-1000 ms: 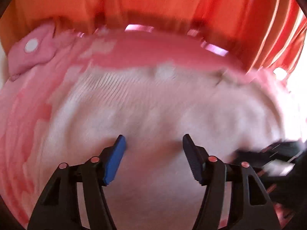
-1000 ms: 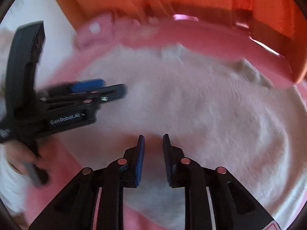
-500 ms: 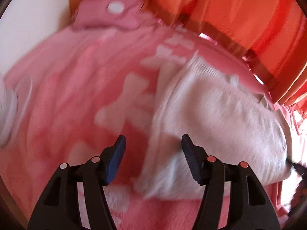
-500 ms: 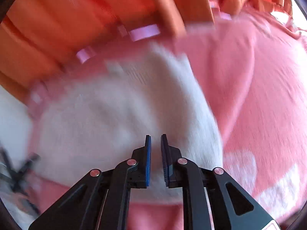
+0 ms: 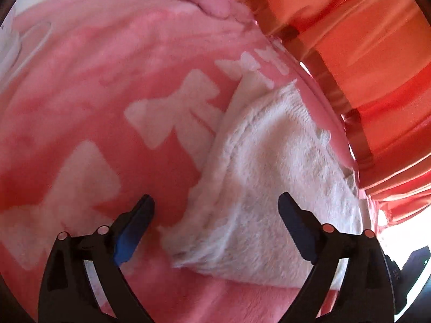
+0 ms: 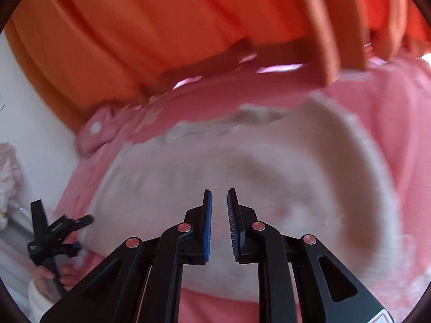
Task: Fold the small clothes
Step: 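Grasp the folded sweater edge with the left tool while the right tool grasps it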
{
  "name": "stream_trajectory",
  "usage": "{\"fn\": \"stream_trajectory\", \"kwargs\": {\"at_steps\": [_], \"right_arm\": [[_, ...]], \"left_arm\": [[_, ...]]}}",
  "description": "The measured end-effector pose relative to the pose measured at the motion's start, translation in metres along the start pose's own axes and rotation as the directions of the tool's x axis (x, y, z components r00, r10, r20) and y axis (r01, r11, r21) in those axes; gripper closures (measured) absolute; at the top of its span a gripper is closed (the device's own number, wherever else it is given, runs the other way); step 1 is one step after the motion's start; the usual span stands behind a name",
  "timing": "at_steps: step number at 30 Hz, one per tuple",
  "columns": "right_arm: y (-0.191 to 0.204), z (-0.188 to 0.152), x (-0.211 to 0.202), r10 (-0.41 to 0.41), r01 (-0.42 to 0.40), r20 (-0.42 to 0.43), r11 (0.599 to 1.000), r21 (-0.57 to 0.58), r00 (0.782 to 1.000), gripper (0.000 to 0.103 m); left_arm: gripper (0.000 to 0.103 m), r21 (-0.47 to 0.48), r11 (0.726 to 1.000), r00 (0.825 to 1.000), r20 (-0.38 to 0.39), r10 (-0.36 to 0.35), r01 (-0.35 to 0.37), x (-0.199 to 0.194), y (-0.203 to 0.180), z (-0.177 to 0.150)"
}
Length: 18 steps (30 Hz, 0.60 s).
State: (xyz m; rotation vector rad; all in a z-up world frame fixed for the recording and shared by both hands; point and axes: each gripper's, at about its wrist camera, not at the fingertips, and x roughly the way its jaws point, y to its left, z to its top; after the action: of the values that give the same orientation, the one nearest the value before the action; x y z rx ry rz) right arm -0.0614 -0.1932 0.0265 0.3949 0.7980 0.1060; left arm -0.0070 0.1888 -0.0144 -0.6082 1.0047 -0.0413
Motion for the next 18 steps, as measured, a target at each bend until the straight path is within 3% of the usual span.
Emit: {"fn": "stream_trajectory", "kwargs": {"at_steps": [3,4,6,8,10,14,16,18], "right_arm": [[0.023,-0.013,0.029,-0.041,0.036,-0.100,0.998,-0.051,0.994,0.087],[0.025,-0.018,0.038,-0.057,0.049,-0.133,0.997,-0.059,0.990,0.087],[0.026,-0.024,0.047,-0.095,0.086,-0.136,0.994,-0.071,0.986,0.088],[0.029,-0.024,0.046,-0.100,0.090,-0.134,0.993,-0.079,0.986,0.088],[0.026,-0.023,0.045,-0.081,0.074,-0.138,0.996,-0.052,0.987,0.087],[0.018,-0.019,0.044,-0.041,0.041,-0.154,0.999,-0.001,0.987,0.087],[0.016,-0.018,0.039,-0.031,0.035,-0.147,0.999,0.022,0.989,0.087],[0.013,-0.012,0.027,-0.037,0.042,-0.099,0.998,0.045,0.994,0.085]], "left_arm": [[0.013,-0.025,1.000,1.000,0.014,-0.003,0.003,0.003,-0.004,-0.004],[0.018,-0.032,0.999,1.000,0.023,-0.011,0.011,0.003,-0.005,-0.004],[0.040,-0.024,0.999,0.999,0.031,-0.022,0.022,0.004,-0.008,-0.005],[0.079,-0.026,0.998,0.998,0.033,-0.056,0.057,0.004,-0.006,-0.002],[0.082,-0.034,0.994,0.993,0.058,-0.098,0.100,-0.004,-0.007,0.004],[0.085,0.105,0.986,0.974,0.172,-0.145,0.128,-0.047,-0.052,0.005],[0.085,0.188,0.966,0.958,0.190,-0.213,0.178,-0.067,-0.093,-0.002],[0.085,0.306,0.928,0.943,0.189,-0.276,0.210,-0.082,-0.144,-0.015]]}}
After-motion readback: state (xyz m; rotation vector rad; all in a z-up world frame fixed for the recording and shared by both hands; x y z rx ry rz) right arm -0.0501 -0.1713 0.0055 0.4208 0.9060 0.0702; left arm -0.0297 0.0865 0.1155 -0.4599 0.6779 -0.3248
